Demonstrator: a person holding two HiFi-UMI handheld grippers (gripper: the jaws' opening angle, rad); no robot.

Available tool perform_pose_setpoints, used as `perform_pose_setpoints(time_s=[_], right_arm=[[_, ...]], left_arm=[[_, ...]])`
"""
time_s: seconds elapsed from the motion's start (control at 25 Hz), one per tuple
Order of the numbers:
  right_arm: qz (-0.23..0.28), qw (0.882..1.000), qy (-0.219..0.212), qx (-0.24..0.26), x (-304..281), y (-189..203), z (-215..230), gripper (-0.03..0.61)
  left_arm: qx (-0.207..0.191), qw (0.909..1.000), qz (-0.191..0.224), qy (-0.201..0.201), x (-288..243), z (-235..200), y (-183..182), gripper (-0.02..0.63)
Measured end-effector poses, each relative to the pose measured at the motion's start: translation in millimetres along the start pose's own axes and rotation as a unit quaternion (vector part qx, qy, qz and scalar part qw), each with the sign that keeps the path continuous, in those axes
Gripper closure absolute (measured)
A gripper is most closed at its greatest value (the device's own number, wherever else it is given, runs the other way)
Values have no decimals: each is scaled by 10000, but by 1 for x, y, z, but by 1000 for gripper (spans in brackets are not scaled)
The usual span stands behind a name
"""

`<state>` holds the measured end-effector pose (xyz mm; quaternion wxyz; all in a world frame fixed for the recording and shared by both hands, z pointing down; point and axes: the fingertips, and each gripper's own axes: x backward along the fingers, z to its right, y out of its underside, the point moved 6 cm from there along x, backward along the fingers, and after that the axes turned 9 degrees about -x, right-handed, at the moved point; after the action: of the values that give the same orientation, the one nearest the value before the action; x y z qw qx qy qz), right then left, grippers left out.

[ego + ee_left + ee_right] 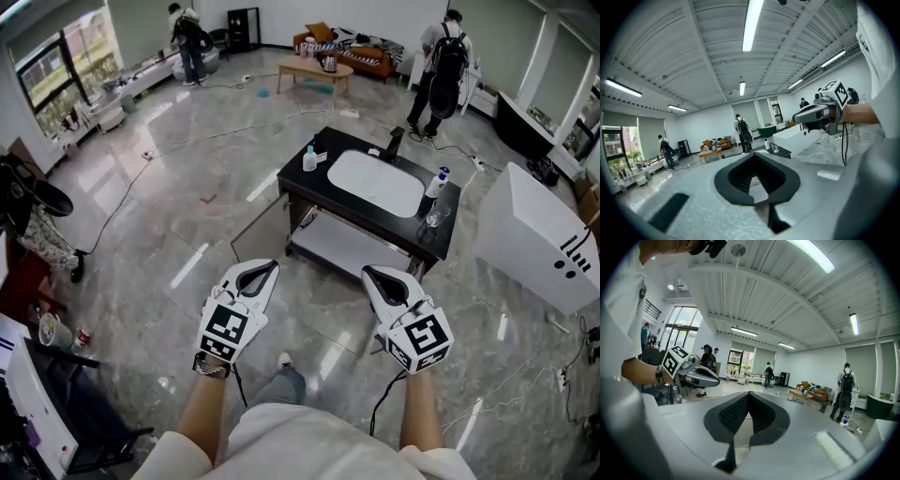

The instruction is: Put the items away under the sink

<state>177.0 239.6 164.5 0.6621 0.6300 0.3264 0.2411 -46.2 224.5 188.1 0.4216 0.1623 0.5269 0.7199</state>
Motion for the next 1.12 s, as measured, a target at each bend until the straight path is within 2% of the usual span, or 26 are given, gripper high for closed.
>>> perform_pose_setpoints(time_s=[0.24, 0.52, 0.68, 0.84, 1.12], right_arm=[[-50, 9998, 189, -30, -75, -14, 32, 571], [-139, 9988, 318, -336, -153, -21, 59, 571], [-384, 9988, 274, -123, -199, -16, 69, 571], [-414, 9987, 304, -58, -234, -16, 77, 571], [-584, 9975, 319, 247, -283, -13, 107, 569]], left_arm=[[85, 10000, 23, 10, -40, -75, 19, 609], [203, 9998, -59, 9, -73, -140, 46, 609], [281, 9995, -110, -26, -89, -175, 67, 607], [478, 9984, -245, -146, -96, -208, 91, 608], [513, 9981, -321, -143, -117, -232, 108, 609]])
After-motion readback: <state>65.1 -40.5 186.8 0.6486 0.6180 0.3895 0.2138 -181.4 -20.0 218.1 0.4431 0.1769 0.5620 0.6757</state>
